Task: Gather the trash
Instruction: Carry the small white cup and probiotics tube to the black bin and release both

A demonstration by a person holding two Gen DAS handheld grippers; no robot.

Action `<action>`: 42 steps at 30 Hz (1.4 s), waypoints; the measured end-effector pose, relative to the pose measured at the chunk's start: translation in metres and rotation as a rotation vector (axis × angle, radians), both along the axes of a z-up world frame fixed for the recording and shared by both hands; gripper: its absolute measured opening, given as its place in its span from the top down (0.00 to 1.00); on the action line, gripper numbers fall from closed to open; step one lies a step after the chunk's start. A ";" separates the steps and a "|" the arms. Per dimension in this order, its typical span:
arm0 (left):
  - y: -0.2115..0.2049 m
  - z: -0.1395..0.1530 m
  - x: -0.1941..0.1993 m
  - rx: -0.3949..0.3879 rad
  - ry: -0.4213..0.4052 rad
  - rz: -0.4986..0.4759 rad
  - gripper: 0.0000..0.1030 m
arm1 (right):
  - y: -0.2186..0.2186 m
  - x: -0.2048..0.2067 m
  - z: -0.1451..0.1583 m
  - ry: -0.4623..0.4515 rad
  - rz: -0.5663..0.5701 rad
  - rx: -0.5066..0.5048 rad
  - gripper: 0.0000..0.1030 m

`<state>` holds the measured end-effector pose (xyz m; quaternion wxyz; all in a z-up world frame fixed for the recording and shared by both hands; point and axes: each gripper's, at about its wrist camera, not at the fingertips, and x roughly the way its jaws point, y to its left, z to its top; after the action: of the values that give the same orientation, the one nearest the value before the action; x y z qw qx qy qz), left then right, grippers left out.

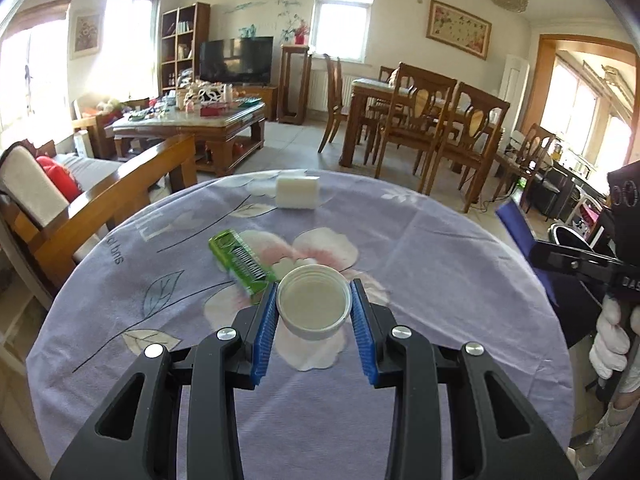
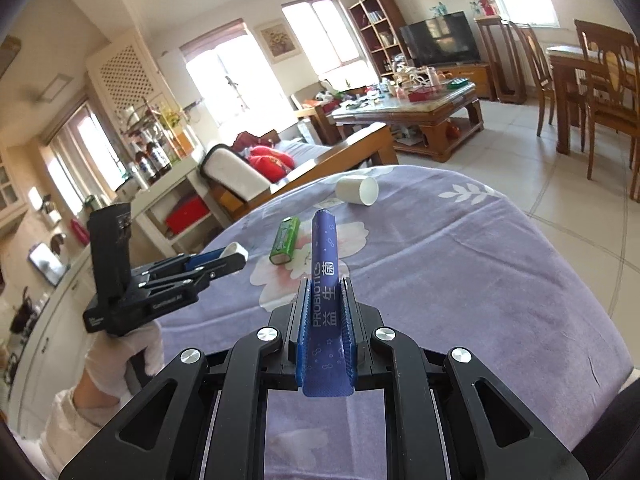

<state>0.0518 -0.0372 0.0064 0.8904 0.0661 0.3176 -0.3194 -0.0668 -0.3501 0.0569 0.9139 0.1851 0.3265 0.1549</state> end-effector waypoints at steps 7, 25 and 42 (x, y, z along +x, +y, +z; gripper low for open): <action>-0.058 0.023 -0.043 -0.058 -0.067 -0.133 0.66 | -0.053 -0.045 0.008 -0.045 -0.132 0.041 0.86; -0.215 0.019 -0.105 -0.104 -0.056 -0.403 0.66 | -0.215 -0.166 -0.009 -0.094 -0.537 0.115 0.86; -0.339 -0.013 -0.159 -0.074 0.010 -0.632 0.66 | -0.309 -0.250 -0.041 -0.075 -0.857 0.115 0.85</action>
<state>-0.1075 -0.3761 -0.0068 0.7475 0.1275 0.2738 -0.5917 -0.3173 -0.6586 0.0162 0.8950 0.3488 0.1775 -0.2140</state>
